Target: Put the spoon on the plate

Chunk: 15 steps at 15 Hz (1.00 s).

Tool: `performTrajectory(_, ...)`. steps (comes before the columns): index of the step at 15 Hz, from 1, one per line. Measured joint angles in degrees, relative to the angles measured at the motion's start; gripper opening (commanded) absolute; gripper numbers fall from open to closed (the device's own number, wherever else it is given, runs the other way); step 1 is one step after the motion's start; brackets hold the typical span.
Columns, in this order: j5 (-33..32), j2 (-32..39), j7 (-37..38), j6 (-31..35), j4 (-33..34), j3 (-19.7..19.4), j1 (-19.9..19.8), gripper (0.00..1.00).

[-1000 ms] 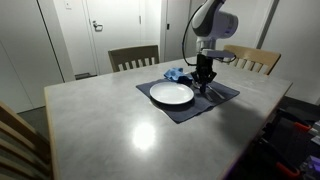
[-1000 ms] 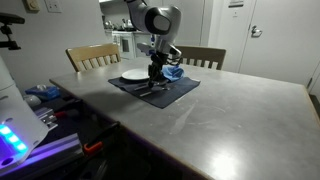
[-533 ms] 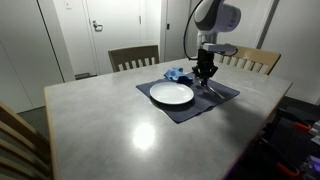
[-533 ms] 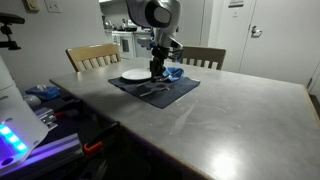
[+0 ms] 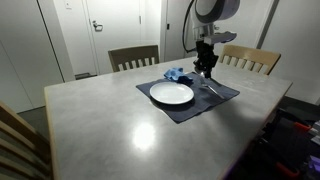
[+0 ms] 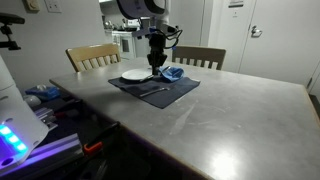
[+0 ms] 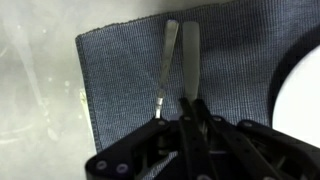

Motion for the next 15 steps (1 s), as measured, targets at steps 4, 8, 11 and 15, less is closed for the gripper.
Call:
performTrajectory(4,-5.59,-0.45,3.13,-2.66,1.10,0.19,3.77,0.02)
performTrajectory(8,-6.51,-0.43,2.57,-3.50,2.11,1.60,5.28,0.02)
performTrajectory(11,-6.43,-0.30,-0.17,-3.99,2.40,2.90,5.36,0.02)
performTrajectory(15,-5.92,1.35,-6.26,-6.99,3.77,5.07,5.35,0.02)
